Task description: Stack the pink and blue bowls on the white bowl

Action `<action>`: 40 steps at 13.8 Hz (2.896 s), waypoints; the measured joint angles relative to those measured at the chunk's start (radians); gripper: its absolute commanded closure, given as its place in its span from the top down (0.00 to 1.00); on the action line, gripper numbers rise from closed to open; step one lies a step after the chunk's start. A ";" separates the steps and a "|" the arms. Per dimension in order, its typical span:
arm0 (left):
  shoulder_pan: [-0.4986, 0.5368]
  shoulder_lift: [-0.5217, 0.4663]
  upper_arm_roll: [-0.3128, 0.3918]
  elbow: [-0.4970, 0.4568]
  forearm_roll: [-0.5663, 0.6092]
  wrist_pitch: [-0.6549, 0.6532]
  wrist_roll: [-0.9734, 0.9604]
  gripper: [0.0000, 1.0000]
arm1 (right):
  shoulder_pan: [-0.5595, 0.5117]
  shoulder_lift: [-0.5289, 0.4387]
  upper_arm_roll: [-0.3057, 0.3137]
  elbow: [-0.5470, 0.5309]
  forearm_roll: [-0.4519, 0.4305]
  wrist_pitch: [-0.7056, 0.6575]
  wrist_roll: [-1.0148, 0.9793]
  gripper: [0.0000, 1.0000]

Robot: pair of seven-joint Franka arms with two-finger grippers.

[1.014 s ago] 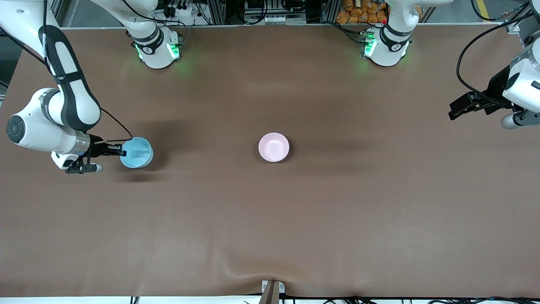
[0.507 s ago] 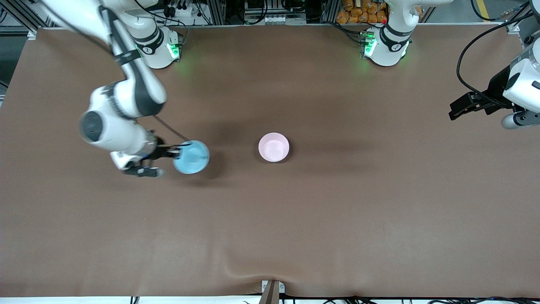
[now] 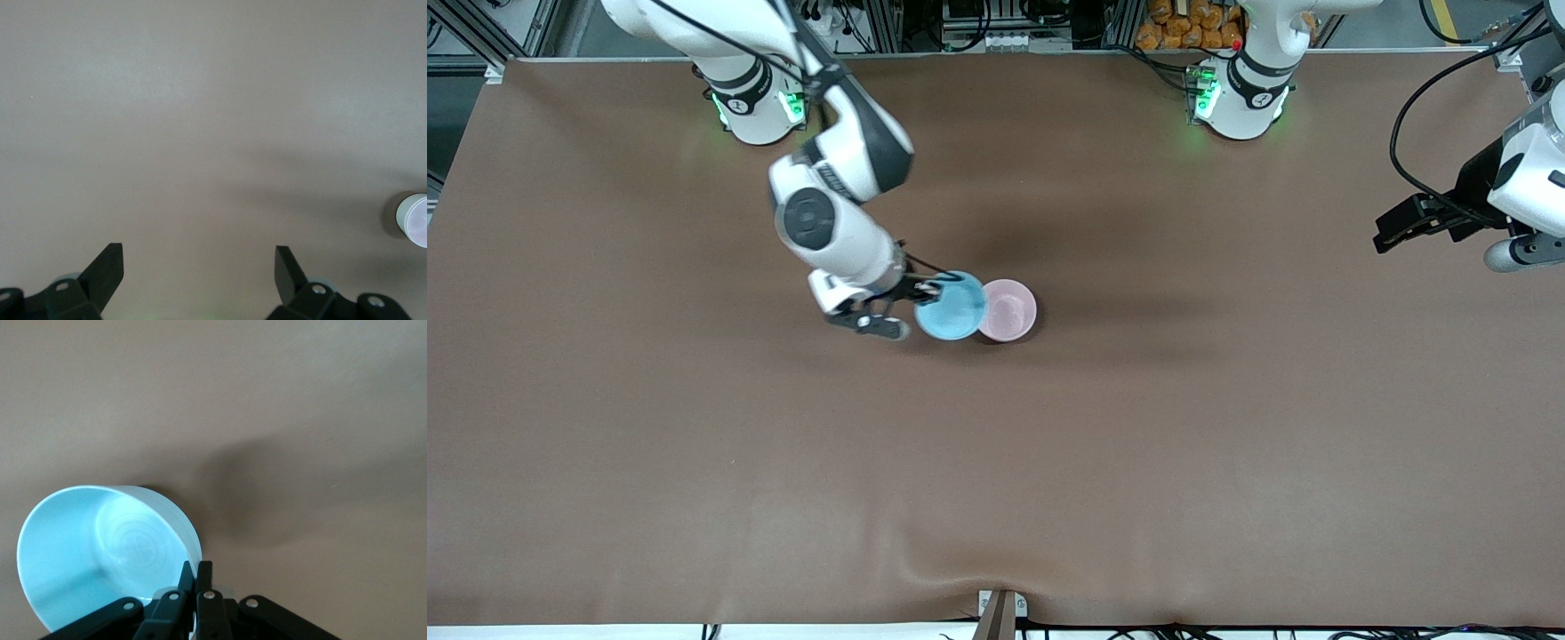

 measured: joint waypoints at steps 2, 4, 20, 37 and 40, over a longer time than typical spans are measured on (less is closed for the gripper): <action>0.000 0.000 0.000 0.000 0.000 0.000 0.000 1.00 | 0.042 0.038 0.000 0.010 0.000 0.042 0.057 0.00; 0.000 0.000 0.000 0.000 0.000 0.000 0.000 1.00 | 0.074 0.067 -0.001 0.017 0.000 0.084 0.103 0.00; 0.000 0.000 0.000 0.000 0.000 0.000 0.000 1.00 | 0.111 0.184 -0.007 0.078 -0.005 0.119 0.159 1.00; -0.001 0.000 -0.001 -0.001 0.000 0.008 0.000 1.00 | -0.307 0.177 -0.046 0.621 -0.007 -0.316 0.002 1.00; -0.001 0.000 -0.002 -0.001 0.000 0.009 0.000 1.00 | -0.386 0.160 -0.038 0.720 -0.021 -0.463 -0.069 1.00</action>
